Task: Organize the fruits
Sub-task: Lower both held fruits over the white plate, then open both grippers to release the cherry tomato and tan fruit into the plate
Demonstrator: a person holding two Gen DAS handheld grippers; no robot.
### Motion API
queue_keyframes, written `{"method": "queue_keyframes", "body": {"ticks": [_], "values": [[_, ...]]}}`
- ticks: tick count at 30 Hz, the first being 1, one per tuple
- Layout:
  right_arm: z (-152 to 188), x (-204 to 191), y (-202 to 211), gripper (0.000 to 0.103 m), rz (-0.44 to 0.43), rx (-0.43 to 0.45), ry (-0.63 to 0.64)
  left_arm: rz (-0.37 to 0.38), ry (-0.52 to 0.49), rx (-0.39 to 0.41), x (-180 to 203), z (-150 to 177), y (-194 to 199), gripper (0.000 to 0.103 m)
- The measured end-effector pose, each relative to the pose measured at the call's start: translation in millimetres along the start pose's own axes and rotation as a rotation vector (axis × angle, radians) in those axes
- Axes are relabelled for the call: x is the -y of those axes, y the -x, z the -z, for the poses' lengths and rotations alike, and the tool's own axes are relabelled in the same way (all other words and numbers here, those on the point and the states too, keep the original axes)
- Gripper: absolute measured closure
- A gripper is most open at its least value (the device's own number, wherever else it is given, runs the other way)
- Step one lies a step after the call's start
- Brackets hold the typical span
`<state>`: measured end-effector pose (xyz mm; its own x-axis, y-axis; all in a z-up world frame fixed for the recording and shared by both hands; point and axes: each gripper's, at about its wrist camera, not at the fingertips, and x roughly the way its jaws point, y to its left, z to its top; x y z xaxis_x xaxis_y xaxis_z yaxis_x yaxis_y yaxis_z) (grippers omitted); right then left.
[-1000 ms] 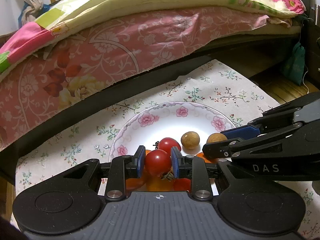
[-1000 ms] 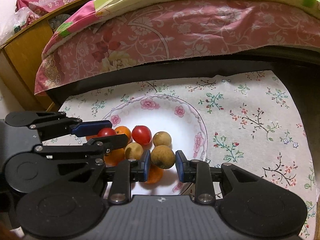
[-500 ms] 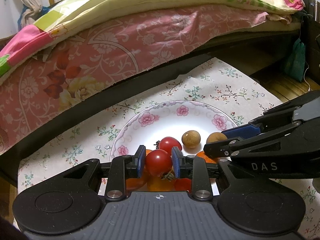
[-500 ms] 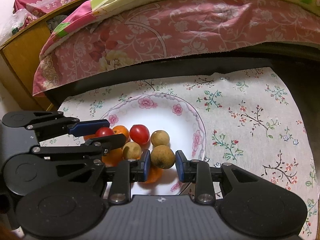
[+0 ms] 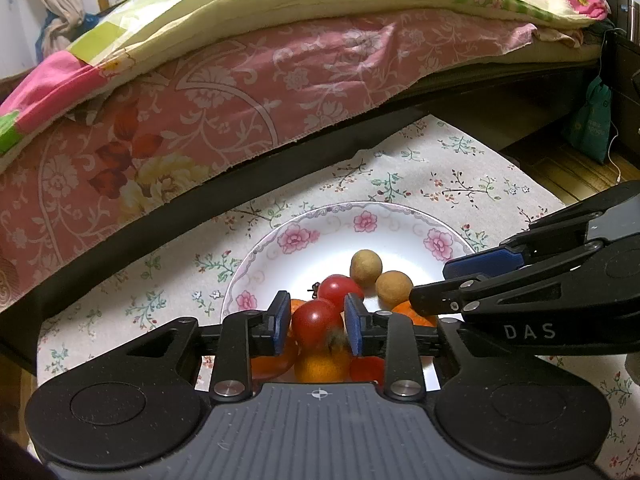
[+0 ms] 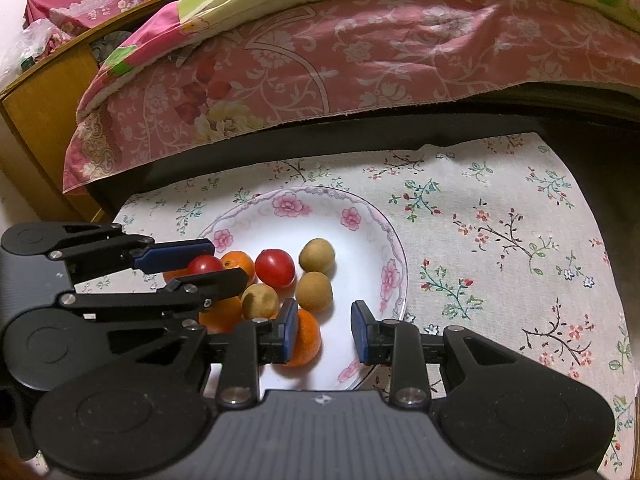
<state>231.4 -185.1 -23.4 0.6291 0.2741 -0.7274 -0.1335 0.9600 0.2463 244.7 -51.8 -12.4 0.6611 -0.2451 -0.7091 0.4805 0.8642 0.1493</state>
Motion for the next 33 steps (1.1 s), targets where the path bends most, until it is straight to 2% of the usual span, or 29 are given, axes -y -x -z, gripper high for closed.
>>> {"method": "queue_keyframes", "body": {"ticks": [7, 10, 12, 18, 21, 28, 31, 33], "values": [[0, 1, 5, 0.070, 0.012, 0.010, -0.005, -0.012, 0.005, 0.009, 0, -1, 7, 0.055], [1, 0, 9, 0.070, 0.024, 0.018, 0.000, -0.030, 0.007, 0.022, -1, -2, 13, 0.045], [1, -1, 13, 0.070, 0.034, 0.025, -0.001, -0.055, 0.008, 0.038, -1, -2, 19, 0.033], [4, -6, 30, 0.067, 0.050, 0.047, -0.007, -0.089, 0.034, 0.086, -3, 0, 43, 0.019], [7, -13, 37, 0.067, 0.061, 0.057, 0.005, -0.115, 0.042, 0.098, -3, 3, 52, 0.016], [9, -22, 43, 0.063, 0.060, 0.076, 0.011, -0.125, 0.074, 0.086, -6, 16, 64, 0.011], [15, -27, 50, 0.062, 0.077, 0.086, 0.027, -0.143, 0.101, 0.089, -6, 23, 70, 0.007], [20, -30, 55, 0.061, 0.089, 0.090, 0.031, -0.161, 0.116, 0.094, -6, 29, 77, 0.000]]}}
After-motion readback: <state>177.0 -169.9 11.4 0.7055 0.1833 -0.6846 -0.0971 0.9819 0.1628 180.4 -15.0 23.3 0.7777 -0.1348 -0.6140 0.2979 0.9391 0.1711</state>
